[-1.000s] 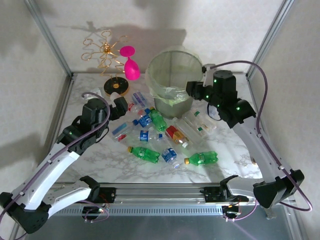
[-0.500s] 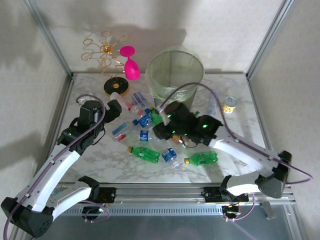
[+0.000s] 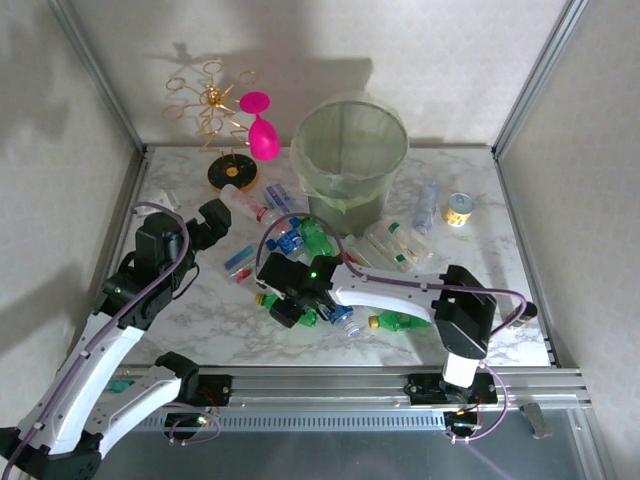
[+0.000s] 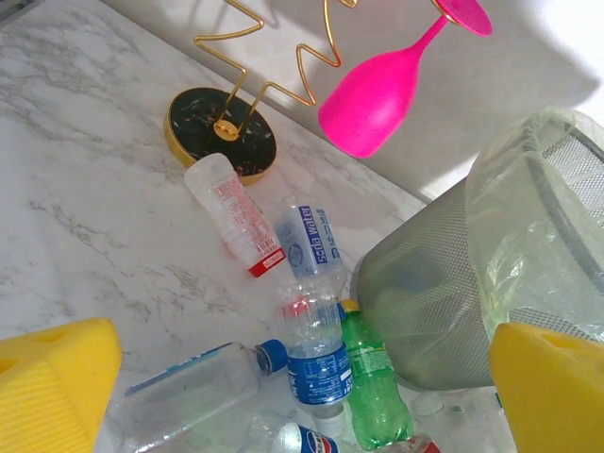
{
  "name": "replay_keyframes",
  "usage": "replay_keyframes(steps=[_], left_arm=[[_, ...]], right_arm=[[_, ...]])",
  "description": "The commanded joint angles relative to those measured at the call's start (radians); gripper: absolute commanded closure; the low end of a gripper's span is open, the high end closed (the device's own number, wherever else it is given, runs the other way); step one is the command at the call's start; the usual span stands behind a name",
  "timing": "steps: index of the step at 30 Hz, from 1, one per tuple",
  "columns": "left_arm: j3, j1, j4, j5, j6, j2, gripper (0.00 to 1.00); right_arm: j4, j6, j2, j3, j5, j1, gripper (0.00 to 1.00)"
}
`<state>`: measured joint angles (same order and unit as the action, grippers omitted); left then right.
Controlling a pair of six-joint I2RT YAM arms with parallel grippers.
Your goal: Put the plastic bottles in the bin
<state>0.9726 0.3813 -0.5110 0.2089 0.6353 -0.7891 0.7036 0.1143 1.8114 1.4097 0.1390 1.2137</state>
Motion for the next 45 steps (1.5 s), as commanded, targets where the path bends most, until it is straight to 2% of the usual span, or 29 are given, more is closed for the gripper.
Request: replay_keyframes(steps=[1,5,10,19,37,45], left_arm=[[-0.002,-0.009,-0.025,-0.006,-0.032,0.015,0.00],[0.002,-0.009,-0.033,0.005,-0.045,0.028,0.00],[-0.009,-0.009,-0.031,0.009,-0.052,0.041,0.00],[-0.017,-0.009,-0.017,-0.005,-0.052,0.036,0.00],[-0.005,-0.009,-0.014,-0.008,-0.053,0.038,0.00],[0.027,-0.009,-0.031,0.005,-0.064,0.044,0.00]], right_arm=[[0.024,-0.052,0.063,0.044,0.041,-0.001,0.34],[0.034,-0.067,0.113,0.061,0.008,-0.002,0.32],[0.038,-0.078,0.157,0.063,0.034,0.000,0.27],[0.008,-0.084,0.212,0.051,0.014,0.000,0.26],[-0.020,-0.080,0.187,0.012,-0.024,0.000,0.47],[-0.023,-0.068,0.076,0.005,-0.045,0.000,0.50]])
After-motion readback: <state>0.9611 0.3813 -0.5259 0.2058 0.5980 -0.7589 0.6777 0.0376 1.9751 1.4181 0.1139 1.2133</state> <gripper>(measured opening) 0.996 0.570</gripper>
